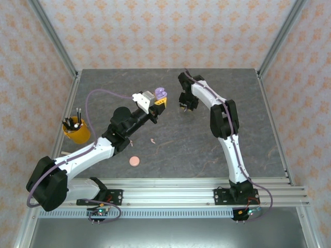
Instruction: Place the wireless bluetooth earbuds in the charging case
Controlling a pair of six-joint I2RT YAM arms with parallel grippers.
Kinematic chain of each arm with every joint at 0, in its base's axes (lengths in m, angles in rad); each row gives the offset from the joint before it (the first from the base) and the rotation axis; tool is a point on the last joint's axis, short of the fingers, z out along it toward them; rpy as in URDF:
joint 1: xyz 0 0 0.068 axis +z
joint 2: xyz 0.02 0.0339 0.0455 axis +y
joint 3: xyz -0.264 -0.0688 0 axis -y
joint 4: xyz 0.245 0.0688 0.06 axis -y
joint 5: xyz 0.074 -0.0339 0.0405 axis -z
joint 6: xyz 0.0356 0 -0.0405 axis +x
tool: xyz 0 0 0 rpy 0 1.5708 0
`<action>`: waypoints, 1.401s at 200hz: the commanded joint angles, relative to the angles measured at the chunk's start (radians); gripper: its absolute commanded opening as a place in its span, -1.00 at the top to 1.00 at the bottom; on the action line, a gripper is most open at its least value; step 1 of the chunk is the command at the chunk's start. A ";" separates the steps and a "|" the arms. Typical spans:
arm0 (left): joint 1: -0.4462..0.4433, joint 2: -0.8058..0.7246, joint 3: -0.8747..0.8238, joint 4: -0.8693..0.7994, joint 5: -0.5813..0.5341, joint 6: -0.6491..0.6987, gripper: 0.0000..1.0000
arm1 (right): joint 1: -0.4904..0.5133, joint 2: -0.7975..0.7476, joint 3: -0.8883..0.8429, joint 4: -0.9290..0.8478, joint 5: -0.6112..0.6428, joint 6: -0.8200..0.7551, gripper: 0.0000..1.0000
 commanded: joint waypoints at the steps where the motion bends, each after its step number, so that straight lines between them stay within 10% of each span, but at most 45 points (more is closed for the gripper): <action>1: 0.005 0.000 0.000 0.044 -0.016 0.011 1.00 | 0.016 0.036 0.024 -0.037 0.028 -0.017 0.50; 280: 0.005 0.081 0.046 0.033 -0.011 -0.004 1.00 | 0.020 -0.786 -0.753 0.445 -0.019 -0.134 0.66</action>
